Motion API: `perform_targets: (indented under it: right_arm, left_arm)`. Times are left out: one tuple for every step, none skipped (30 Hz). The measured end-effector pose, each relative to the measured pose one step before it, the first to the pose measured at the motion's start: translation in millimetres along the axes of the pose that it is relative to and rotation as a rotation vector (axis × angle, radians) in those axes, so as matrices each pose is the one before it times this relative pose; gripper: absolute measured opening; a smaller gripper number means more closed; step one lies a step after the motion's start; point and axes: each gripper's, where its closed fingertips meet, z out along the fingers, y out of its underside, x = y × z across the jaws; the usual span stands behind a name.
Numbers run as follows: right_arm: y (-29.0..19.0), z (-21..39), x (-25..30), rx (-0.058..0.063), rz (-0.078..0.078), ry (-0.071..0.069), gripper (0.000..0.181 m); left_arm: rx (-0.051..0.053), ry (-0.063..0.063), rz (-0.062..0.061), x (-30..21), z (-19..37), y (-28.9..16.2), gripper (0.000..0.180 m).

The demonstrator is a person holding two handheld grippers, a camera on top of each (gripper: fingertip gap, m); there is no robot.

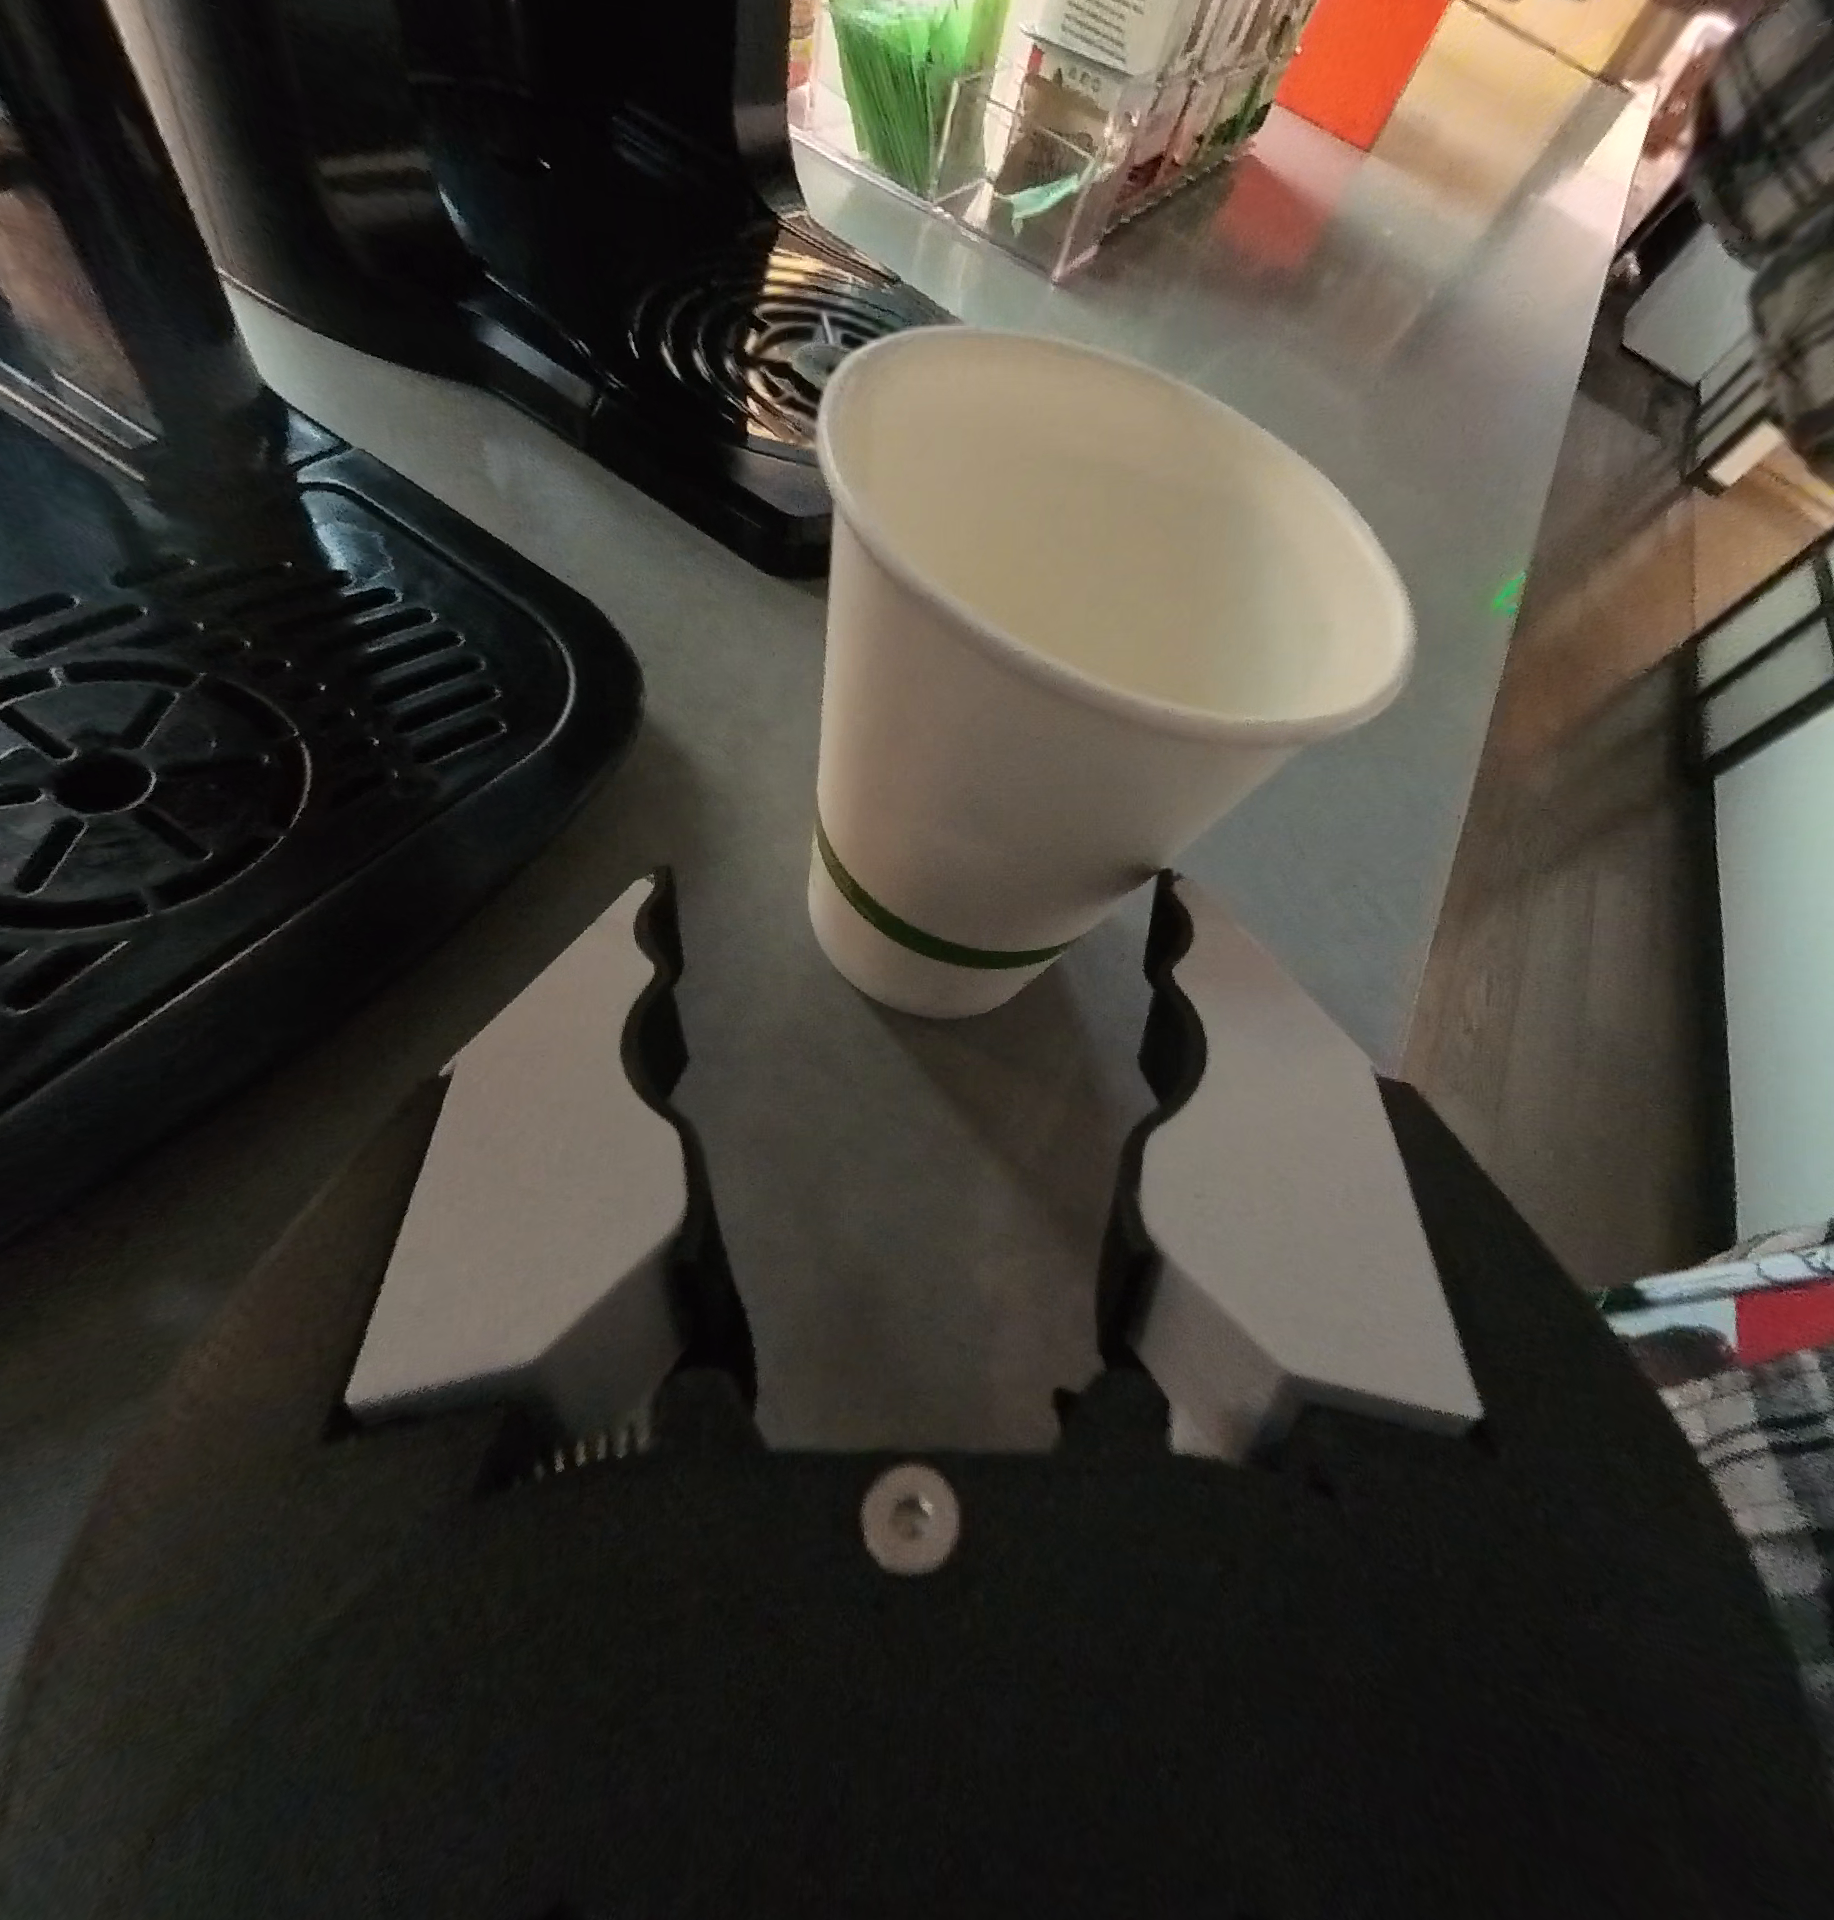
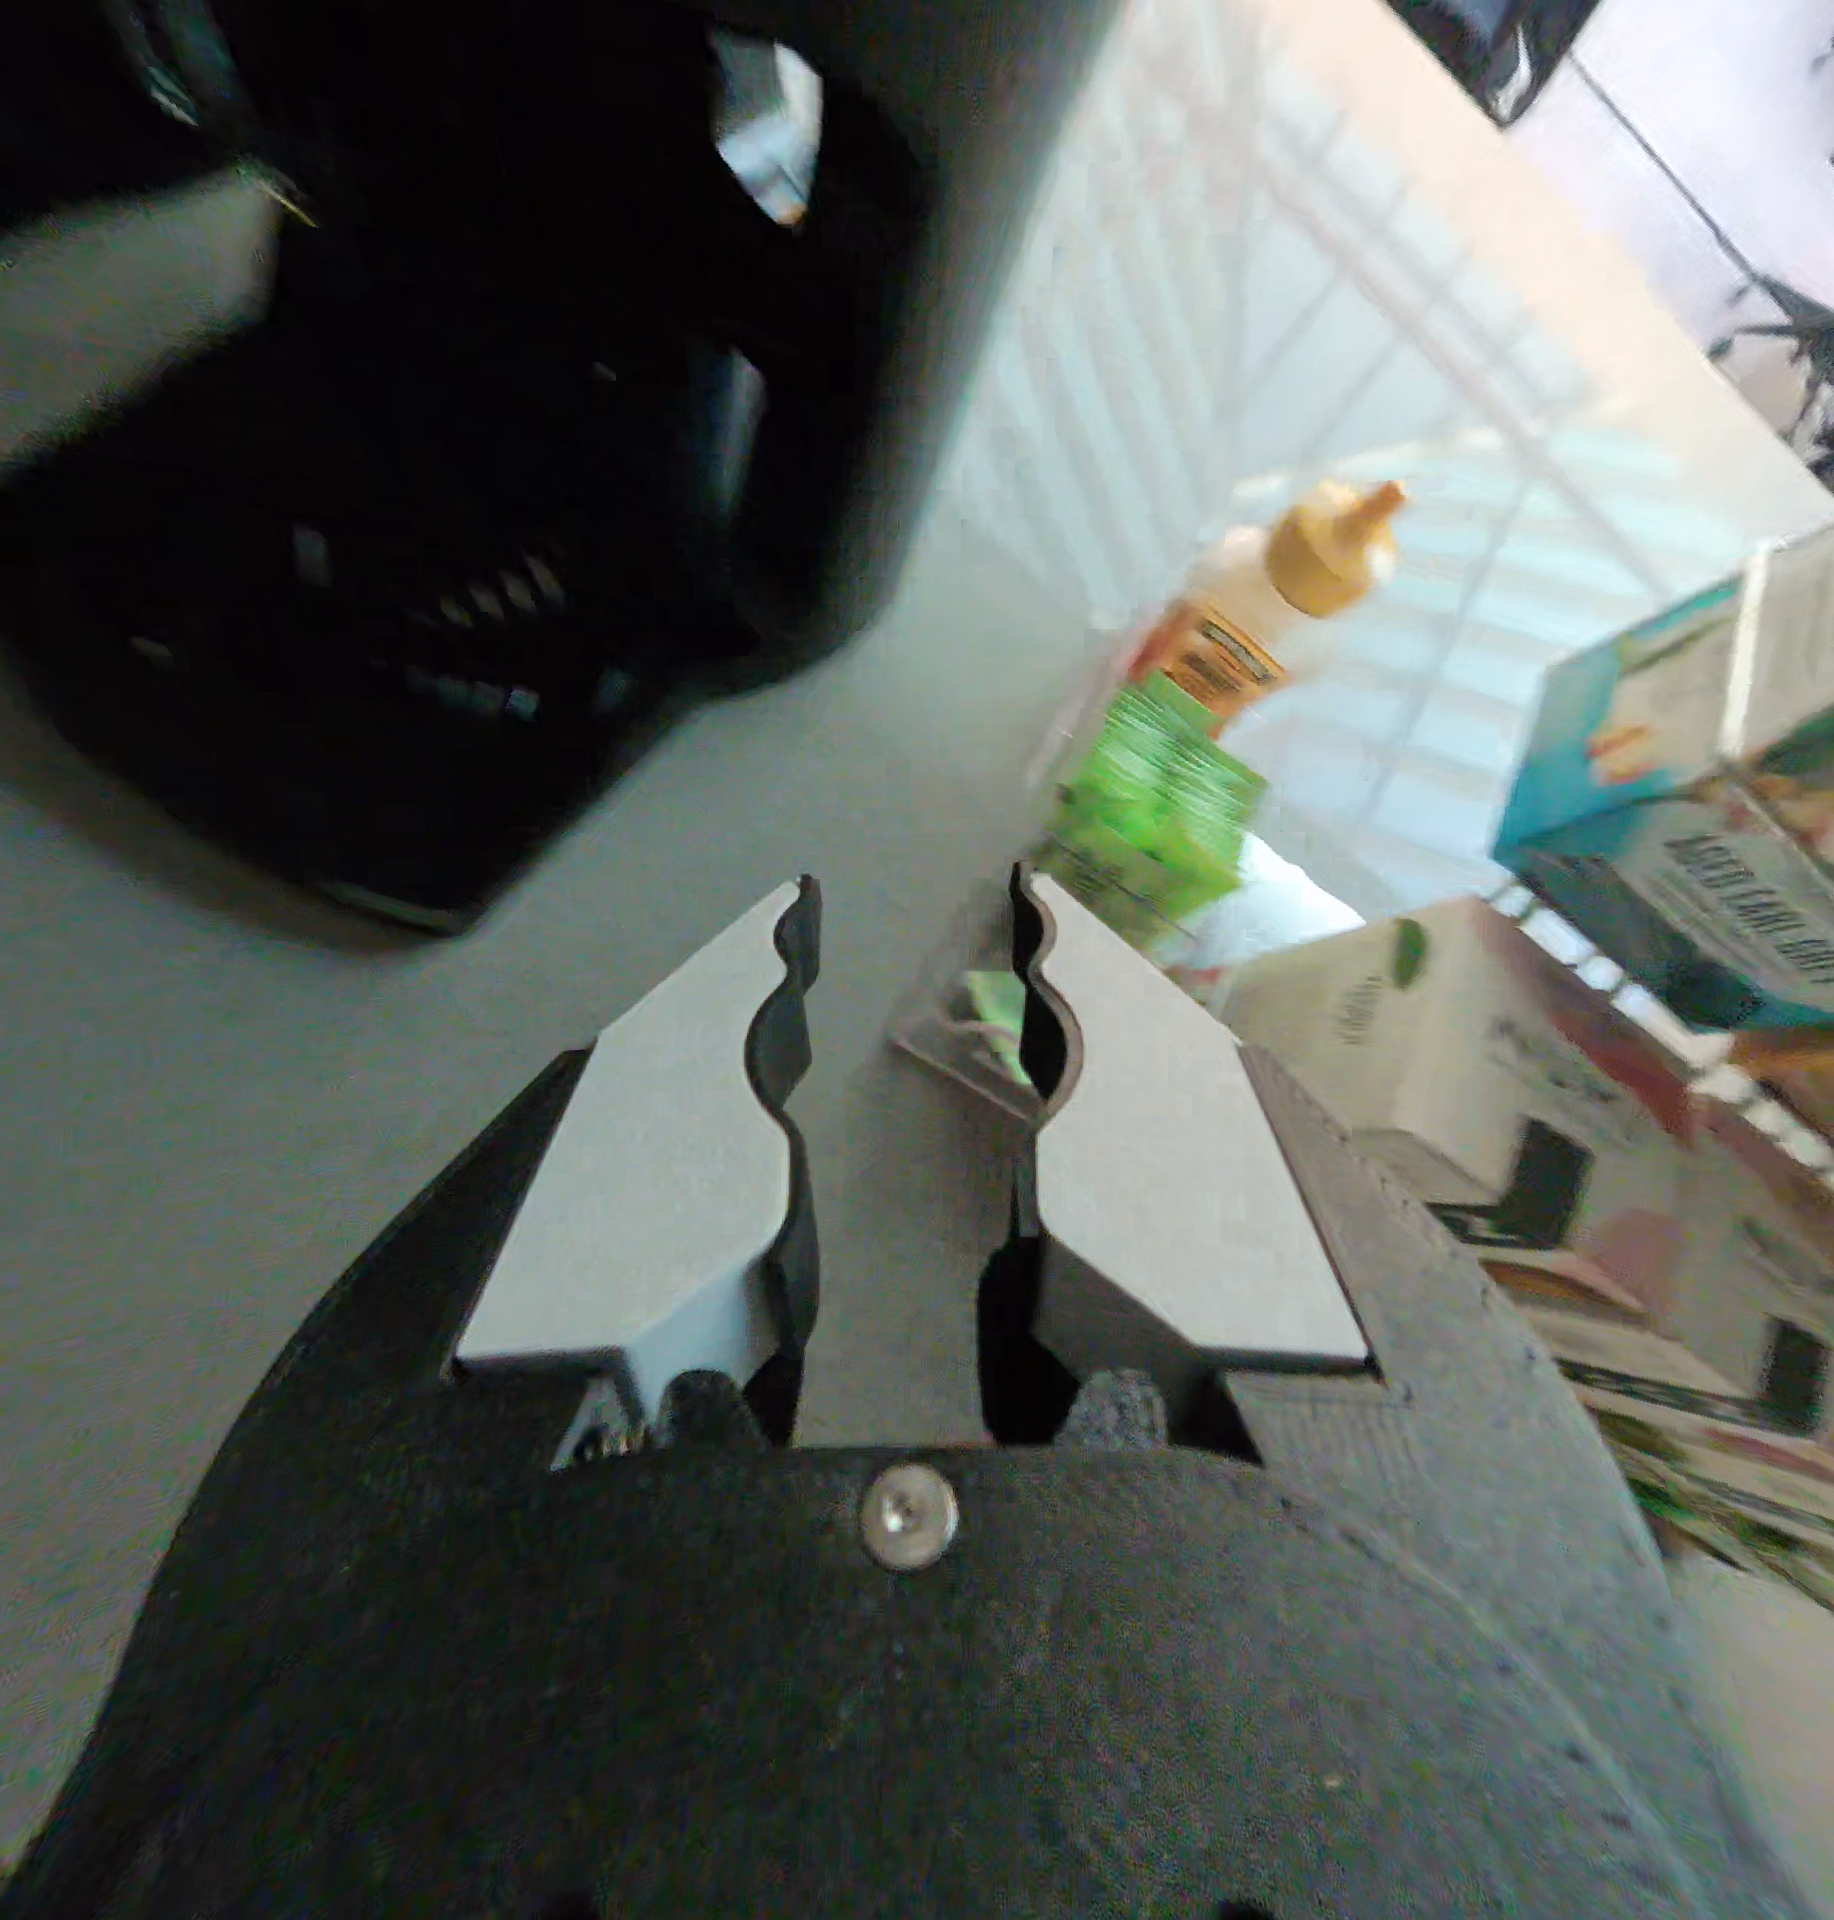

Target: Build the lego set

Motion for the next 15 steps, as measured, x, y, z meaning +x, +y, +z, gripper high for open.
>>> perform_targets:
  right_arm:
    - [4.84,8.26,15.54,-0.0392,-0.0296,0.0215,0.034]
    - [4.67,9.84,11.41,-0.0442,-0.0361,0.0118,0.032]
    - [4.5,10.53,8.0,-0.052,-0.0386,0.0045,0.032]
    - [3.13,9.98,7.0,-0.0509,-0.0485,0.0124,0.032]
    - [1.4,9.61,5.15,-0.0431,-0.0544,0.0109,0.033]
    - [1.15,9.15,3.05,-0.0449,-0.0488,0.0009,0.033]
    - [0.55,7.64,2.16,-0.0467,-0.0429,-0.0013,0.033]
    - [-1.76,5.75,1.76,-0.0337,-0.0439,0.0017,0.032]
    - [-1.59,4.74,3.12,-0.0282,-0.037,0.0096,0.032]
    - [1.39,5.12,2.95,-0.0393,-0.0236,0.0015,0.032]
    - [2.44,5.85,0.75,-0.0377,-0.0131,-0.0147,0.031]
    - [1.3,5.75,0.81,-0.0244,-0.0109,-0.0105,0.03]
    - [0.8,5.34,0.34,-0.0175,-0.0092,-0.0077,0.029]
    - [1.44,5.2,-0.98,-0.0223,-0.0091,-0.0123,0.027]
    - [1.03,4.87,-0.73,-0.0187,-0.0121,-0.0076,0.025]
  left_arm:
    - [0.0063,-0.0025,-0.0085,-1.28,-0.3,-0.98,0.086]
    - [0.0095,-0.005,-0.0078,-1.57,-0.75,-1.43,0.086]
    - [0.0109,-0.0043,-0.0055,-1.27,-0.87,-1.53,0.086]
    - [0.0096,-0.0016,-0.0018,-0.64,-0.68,-1.35,0.085]
    - [0.0066,-0.0021,-0.0002,-0.38,-0.53,-0.96,0.084]
    - [0.0027,-0.0042,0.0006,-0.52,-0.17,-0.4,0.084]
    - [0.0003,-0.0039,0.0028,-0.3,0.15,-0.08,0.084]
    - [-0.0008,-0.0033,0.0049,0.08,0.31,-0.01,0.084]
    - [-0.0004,-0.0019,0.007,0.32,0.32,0.0,0.083]
    - [-0.0008,-0.0012,0.007,0.45,0.34,-0.08,0.083]
    - [-0.0016,-0.0007,0.0057,0.47,0.37,0.17,0.084]
    - [-0.0011,-0.0013,0.004,0.28,0.13,0.15,0.083]
    - [0.0012,-0.0022,0.0032,0.08,-0.11,-0.14,0.084]
    - [0.0037,-0.0026,0.003,0.03,-0.38,-0.52,0.083]
    - [0.004,-0.0016,0.0019,0.11,-0.41,-0.46,0.083]
